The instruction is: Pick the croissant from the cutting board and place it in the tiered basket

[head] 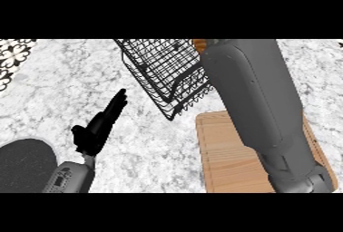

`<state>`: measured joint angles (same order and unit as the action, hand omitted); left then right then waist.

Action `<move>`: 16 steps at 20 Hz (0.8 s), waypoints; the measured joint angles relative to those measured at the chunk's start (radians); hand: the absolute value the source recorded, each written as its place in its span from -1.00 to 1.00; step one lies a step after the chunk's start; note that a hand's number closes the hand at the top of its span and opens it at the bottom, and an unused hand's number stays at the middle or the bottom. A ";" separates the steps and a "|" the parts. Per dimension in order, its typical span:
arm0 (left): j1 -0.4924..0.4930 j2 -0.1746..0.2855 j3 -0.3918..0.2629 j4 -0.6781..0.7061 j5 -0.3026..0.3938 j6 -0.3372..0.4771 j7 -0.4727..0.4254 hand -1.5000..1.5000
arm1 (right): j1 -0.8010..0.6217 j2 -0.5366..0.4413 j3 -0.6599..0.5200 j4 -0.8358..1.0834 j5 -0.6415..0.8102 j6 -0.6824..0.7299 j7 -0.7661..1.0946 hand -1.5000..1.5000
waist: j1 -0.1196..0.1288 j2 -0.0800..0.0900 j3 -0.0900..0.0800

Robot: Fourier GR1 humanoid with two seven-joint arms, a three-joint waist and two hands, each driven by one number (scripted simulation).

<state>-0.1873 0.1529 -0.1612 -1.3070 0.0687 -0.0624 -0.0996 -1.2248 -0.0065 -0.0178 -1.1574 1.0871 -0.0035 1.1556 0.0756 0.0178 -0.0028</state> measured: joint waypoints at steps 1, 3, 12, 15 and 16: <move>0.001 -0.011 -0.009 -0.001 -0.009 0.010 0.001 0.00 | -0.015 0.000 -0.001 0.045 -0.007 -0.023 -0.011 1.00 | 0.003 0.000 0.000; -0.003 -0.011 -0.006 0.001 -0.009 0.009 0.003 0.00 | -0.045 0.000 -0.020 0.132 -0.019 -0.070 -0.036 1.00 | 0.003 0.002 0.000; -0.008 -0.015 -0.010 -0.009 -0.007 -0.005 0.011 0.00 | -0.173 0.001 -0.116 0.421 -0.131 -0.298 -0.112 1.00 | 0.019 0.006 0.001; -0.014 -0.018 -0.011 -0.006 -0.008 -0.008 0.009 0.00 | -0.200 0.001 -0.170 0.473 -0.195 -0.368 -0.113 1.00 | 0.026 0.008 0.000; -0.011 -0.018 -0.011 -0.011 -0.007 -0.008 0.010 0.00 | -0.198 0.001 -0.192 0.485 -0.223 -0.388 -0.113 -1.00 | 0.027 0.007 0.001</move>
<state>-0.1981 0.1354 -0.1722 -1.3179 0.0615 -0.0707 -0.0894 -1.4231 -0.0052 -0.2099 -0.6728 0.8640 -0.3912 1.0428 0.1030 0.0244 -0.0023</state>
